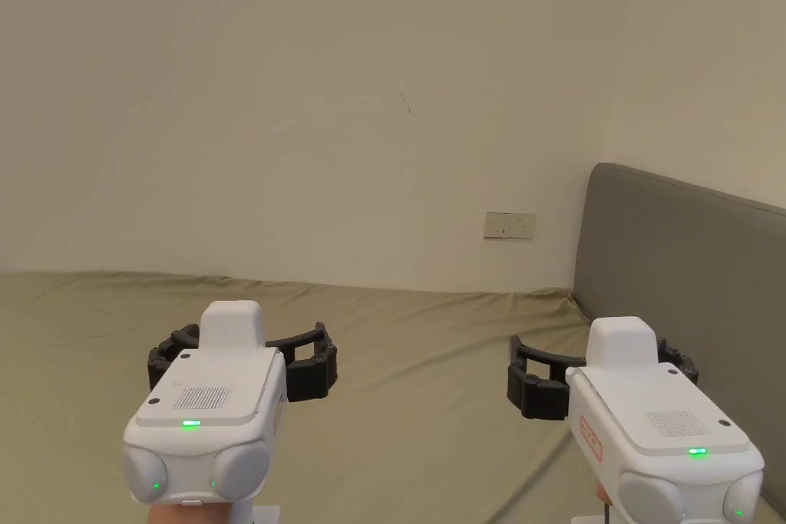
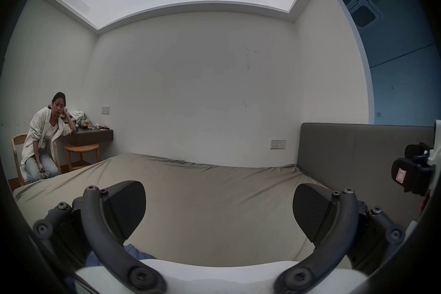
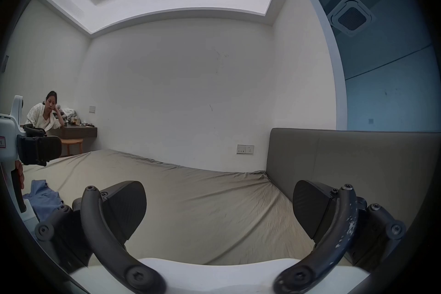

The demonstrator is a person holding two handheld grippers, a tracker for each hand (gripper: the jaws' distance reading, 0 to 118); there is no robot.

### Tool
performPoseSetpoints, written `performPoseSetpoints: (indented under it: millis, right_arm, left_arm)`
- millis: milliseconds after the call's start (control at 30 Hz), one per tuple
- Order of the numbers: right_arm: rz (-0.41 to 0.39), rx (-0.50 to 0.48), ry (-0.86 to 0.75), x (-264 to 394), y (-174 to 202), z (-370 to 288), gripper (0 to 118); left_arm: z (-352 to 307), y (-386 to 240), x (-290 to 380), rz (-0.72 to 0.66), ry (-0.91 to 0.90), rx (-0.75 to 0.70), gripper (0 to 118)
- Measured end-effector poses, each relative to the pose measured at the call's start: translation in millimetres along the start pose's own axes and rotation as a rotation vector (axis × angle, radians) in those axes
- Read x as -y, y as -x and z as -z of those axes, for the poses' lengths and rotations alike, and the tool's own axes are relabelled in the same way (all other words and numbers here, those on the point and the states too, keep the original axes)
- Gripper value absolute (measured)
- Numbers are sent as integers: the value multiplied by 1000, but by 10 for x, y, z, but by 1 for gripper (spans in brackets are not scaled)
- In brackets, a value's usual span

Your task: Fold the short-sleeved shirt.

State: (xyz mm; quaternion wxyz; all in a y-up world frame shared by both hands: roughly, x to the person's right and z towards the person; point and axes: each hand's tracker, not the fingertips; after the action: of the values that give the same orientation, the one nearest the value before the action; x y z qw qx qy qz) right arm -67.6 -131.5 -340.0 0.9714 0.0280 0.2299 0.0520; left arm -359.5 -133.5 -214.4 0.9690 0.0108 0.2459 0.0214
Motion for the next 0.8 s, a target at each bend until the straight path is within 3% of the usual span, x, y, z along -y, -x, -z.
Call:
performPoseSetpoints:
  millis: [800]
  right_arm:
    - [11,7,-25,48,31,-77,118]
  left_arm:
    - [-182,-115,59,42,-10,11,118]
